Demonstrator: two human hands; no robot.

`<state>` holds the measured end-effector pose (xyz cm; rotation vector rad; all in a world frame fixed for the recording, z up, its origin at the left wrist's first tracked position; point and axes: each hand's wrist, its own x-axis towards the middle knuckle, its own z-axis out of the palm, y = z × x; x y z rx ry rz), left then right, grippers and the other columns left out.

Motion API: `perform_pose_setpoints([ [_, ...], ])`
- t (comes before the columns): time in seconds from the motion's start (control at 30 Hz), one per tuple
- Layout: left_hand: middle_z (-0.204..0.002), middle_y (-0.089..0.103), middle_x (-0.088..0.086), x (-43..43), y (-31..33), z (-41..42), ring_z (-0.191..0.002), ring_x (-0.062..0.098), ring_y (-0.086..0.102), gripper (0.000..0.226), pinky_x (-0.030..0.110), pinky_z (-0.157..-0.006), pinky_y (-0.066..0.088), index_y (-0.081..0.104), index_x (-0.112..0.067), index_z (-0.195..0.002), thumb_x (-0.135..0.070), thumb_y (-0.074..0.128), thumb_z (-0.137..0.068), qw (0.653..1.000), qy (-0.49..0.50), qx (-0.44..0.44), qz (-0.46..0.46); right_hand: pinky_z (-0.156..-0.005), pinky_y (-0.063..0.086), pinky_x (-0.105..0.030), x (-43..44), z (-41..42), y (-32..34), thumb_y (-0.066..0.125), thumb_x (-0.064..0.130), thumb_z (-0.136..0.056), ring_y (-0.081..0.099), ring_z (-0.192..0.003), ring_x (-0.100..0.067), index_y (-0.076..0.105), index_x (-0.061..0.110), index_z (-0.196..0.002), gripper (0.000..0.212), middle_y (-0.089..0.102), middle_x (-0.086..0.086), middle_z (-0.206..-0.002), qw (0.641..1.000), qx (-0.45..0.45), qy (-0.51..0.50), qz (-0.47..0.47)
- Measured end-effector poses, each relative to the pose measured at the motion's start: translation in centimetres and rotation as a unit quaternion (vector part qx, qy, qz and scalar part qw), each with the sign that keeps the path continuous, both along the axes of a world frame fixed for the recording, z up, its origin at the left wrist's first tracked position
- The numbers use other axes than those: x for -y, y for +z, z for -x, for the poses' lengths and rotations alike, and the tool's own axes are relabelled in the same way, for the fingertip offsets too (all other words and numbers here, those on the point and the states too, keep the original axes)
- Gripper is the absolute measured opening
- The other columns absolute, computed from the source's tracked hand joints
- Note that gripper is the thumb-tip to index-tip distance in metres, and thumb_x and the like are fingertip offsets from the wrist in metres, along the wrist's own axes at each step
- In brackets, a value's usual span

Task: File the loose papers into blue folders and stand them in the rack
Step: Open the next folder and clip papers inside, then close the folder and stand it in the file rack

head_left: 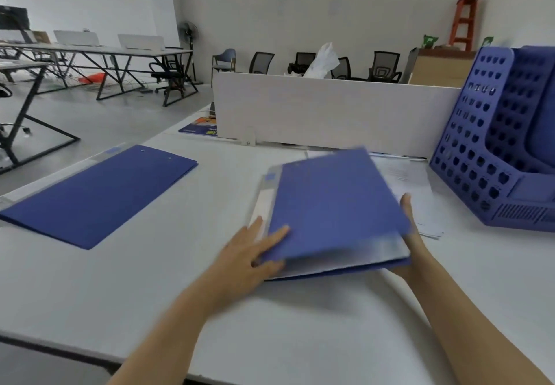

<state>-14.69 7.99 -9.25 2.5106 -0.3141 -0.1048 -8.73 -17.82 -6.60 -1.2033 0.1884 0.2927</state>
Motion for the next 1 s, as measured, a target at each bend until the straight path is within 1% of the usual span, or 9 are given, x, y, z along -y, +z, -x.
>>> perform_pose_setpoints([
  [0.1,-0.156,-0.014,-0.010,0.4,0.2,0.5,-0.145,0.015,-0.014,0.077,0.035,-0.117,-0.001,0.005,-0.058,-0.136,-0.074,0.045,-0.071,0.996,-0.004,-0.053,-0.065,-0.058,0.048,-0.025,0.4,-0.5,-0.4,0.016,0.077,-0.080,0.064,-0.060,-0.021,0.063,0.019,-0.077,0.075,0.068,-0.006,-0.069,1.000,-0.015,0.006,-0.010],
  [0.23,-0.156,-0.012,-0.012,0.2,1.0,1.0,-0.145,0.010,-0.006,0.087,0.033,-0.117,0.004,0.005,-0.048,-0.142,-0.069,0.050,-0.070,0.998,0.025,-0.052,0.030,-0.039,0.050,-0.020,0.8,0.3,0.8,0.056,0.029,-0.088,0.067,-0.047,-0.015,0.058,0.016,-0.091,0.013,0.071,0.000,-0.058,0.996,0.028,0.068,0.059],
  [0.4,-0.152,0.006,-0.019,0.1,1.4,0.7,-0.143,0.005,0.008,0.088,0.025,-0.113,0.012,0.007,-0.032,-0.146,-0.054,0.057,-0.077,0.967,0.079,-0.009,0.241,-0.049,0.056,-0.030,1.0,0.9,1.3,0.065,0.013,-0.056,0.071,-0.060,-0.018,0.056,0.017,-0.100,0.045,0.071,-0.005,-0.087,0.988,0.076,0.111,0.075],
  [0.47,-0.144,0.022,-0.019,-0.3,1.6,0.6,-0.137,0.008,0.027,0.092,0.027,-0.109,0.028,0.011,-0.033,-0.146,-0.032,0.064,-0.071,0.915,0.113,-0.014,0.387,-0.053,0.057,-0.032,1.0,1.1,1.6,0.069,0.010,-0.054,0.072,-0.067,-0.019,0.057,0.017,-0.105,0.053,0.073,-0.002,-0.088,0.986,0.124,0.104,0.033],
  [0.6,-0.101,0.070,0.009,-1.7,2.0,0.9,-0.083,0.027,0.070,0.109,0.034,-0.062,0.059,0.044,-0.015,-0.132,-0.012,0.088,-0.032,0.777,0.059,-0.131,0.613,-0.055,0.057,-0.033,1.0,1.6,2.0,0.091,0.020,-0.031,0.072,-0.073,-0.022,0.059,0.016,-0.106,0.083,0.075,-0.001,-0.089,0.972,0.202,0.115,-0.025],
  [0.77,-0.091,0.067,0.017,-0.2,1.7,2.1,-0.084,0.033,0.065,0.075,0.044,-0.073,0.054,0.056,-0.008,-0.102,-0.009,0.076,-0.031,0.824,0.087,-0.138,0.543,-0.065,0.058,-0.032,0.7,1.4,2.1,0.087,0.026,-0.054,0.071,-0.087,-0.024,0.061,0.021,-0.107,0.060,0.074,-0.001,-0.093,0.962,0.261,0.033,0.073],
  [0.87,-0.065,0.051,0.011,1.7,2.0,1.7,-0.065,0.023,0.050,0.036,0.031,-0.056,0.044,0.053,-0.004,-0.068,-0.017,0.065,-0.036,0.842,0.183,0.033,0.506,-0.096,0.042,-0.024,-1.2,1.3,1.8,0.063,0.019,-0.085,0.053,-0.117,-0.026,0.051,0.016,-0.127,0.043,0.060,-0.009,-0.119,0.848,0.334,-0.188,0.365],
  [0.93,-0.049,0.046,-0.001,3.8,2.7,1.3,-0.054,0.017,0.041,0.015,0.022,-0.045,0.035,0.049,-0.007,-0.058,-0.016,0.058,-0.049,0.848,0.203,0.103,0.478,-0.100,0.028,-0.007,-3.2,2.7,2.6,0.054,0.054,-0.083,0.041,-0.124,-0.011,0.045,0.014,-0.132,0.064,0.048,-0.001,-0.129,0.800,0.421,-0.189,0.384],
  [1.0,-0.044,0.050,-0.009,6.0,3.2,0.6,-0.047,0.007,0.046,0.008,0.019,-0.046,0.036,0.056,-0.008,-0.064,-0.015,0.057,-0.059,0.857,0.215,0.181,0.432,-0.099,0.031,-0.004,-5.5,4.7,4.3,0.040,0.083,-0.068,0.042,-0.119,0.005,0.037,0.033,-0.129,0.079,0.043,0.017,-0.130,0.831,0.455,-0.097,0.304],
])
